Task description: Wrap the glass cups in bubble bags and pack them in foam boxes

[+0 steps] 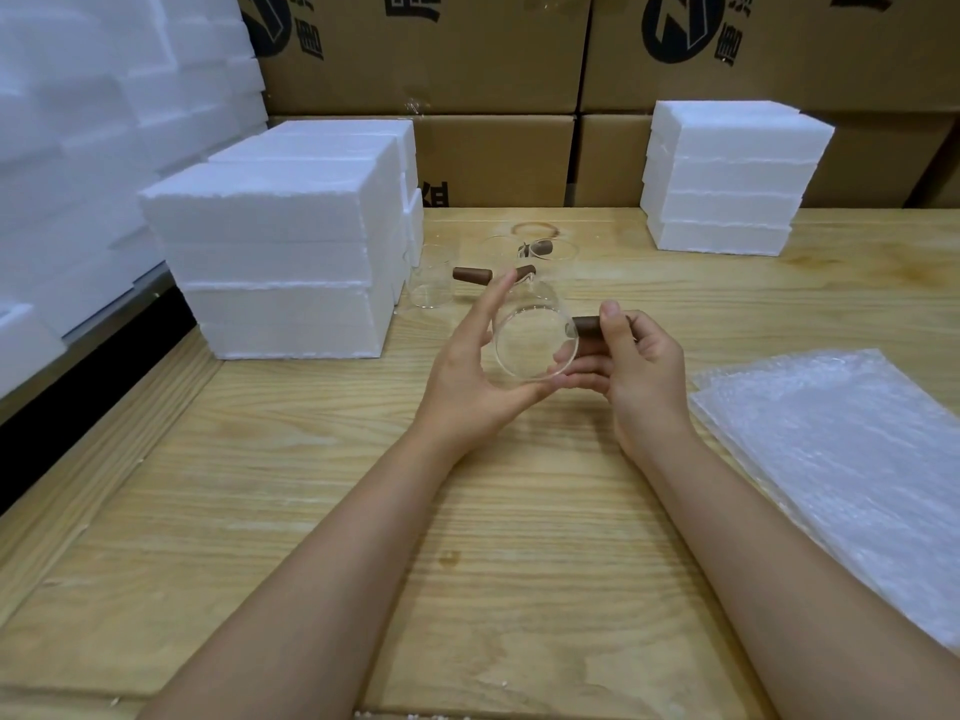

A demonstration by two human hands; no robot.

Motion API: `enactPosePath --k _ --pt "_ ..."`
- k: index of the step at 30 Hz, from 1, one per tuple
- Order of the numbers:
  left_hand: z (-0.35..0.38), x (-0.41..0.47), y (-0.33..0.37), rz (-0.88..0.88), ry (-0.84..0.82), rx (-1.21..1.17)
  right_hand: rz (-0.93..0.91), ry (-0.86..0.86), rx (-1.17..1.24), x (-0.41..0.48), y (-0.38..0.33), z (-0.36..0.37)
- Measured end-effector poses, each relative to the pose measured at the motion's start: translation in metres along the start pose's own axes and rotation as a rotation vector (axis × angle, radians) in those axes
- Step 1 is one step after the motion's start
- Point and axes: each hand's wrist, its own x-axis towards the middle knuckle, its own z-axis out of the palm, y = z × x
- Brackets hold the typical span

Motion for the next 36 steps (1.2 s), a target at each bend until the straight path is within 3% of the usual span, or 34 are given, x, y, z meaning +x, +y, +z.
enactPosePath --k 12,21,30,36 --pt "0.004 0.0 0.003 0.025 0.079 0.066 -0.016 0.157 -0.17 0.0 0.009 0.002" --pt "0.006 -0.001 0.006 0.15 0.082 0.22 0.081 0.135 -0.261 -0.002 0.017 0.021" --pt "0.006 -0.004 0.012 0.154 0.062 0.333 0.133 0.02 -0.363 0.002 0.016 0.019" --pt "0.004 -0.003 0.008 0.06 0.05 0.305 0.019 -0.11 -0.534 -0.001 0.017 0.01"
